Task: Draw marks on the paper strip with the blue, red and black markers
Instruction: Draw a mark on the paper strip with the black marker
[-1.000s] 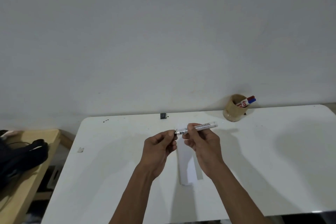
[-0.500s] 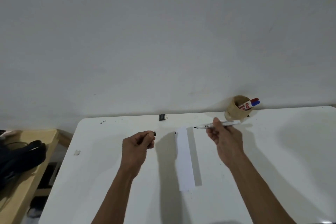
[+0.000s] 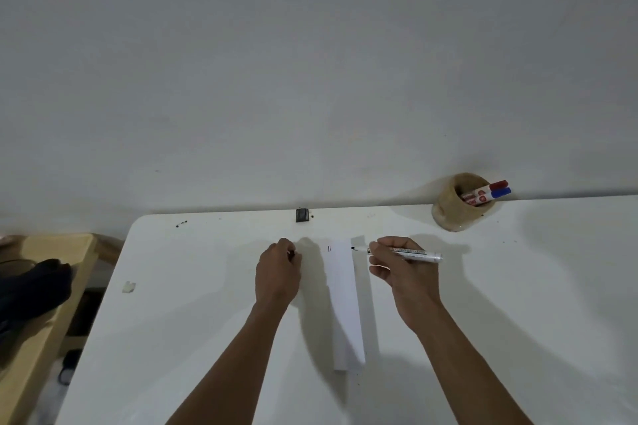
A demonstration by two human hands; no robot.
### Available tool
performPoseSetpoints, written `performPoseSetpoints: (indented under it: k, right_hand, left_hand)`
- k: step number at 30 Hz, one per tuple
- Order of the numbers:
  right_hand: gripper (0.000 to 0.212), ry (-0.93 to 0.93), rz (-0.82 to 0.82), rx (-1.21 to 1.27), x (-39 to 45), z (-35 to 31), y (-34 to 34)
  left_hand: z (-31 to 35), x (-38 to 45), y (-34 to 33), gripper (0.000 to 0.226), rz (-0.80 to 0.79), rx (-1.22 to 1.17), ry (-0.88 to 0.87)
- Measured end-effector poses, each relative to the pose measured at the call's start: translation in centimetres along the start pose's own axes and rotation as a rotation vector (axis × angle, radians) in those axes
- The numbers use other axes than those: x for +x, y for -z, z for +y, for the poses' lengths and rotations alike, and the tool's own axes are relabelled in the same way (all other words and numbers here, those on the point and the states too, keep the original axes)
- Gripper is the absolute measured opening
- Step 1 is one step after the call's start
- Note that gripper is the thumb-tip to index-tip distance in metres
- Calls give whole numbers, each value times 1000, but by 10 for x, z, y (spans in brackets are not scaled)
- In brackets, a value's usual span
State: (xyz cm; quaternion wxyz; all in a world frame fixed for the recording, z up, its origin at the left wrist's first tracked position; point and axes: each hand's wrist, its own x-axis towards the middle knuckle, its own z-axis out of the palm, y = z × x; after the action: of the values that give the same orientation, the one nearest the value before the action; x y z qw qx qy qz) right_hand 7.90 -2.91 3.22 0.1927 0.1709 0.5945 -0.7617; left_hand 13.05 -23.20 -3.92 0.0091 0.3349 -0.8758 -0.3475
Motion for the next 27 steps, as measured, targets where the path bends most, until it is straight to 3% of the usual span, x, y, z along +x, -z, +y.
performPoseSetpoints:
  k: [2,7,9,11,15,27]
  right_hand:
    - [12,-7,-7,2,3,1,2]
    - [13,-4,-41,6,10,0,2]
    - [12,6,-61,-4,12,-2,3]
    - [12,20,-89,-25,14,-4,4]
    - [19,73,-120,-104,19,-4,6]
    - [16,152,-160,-253,46,24,0]
  left_hand:
    - [-2,1,-3,10,-10,2,10]
    - [0,-8,0,49,14,-25,29]
    - [2,-23,2,47,131,-31,4]
    - [1,-42,-4,36,230,25,-181]
    - [-3,-61,-33,31,186,157,-527]
    - [-12,-58,-61,37,198,389,-604]
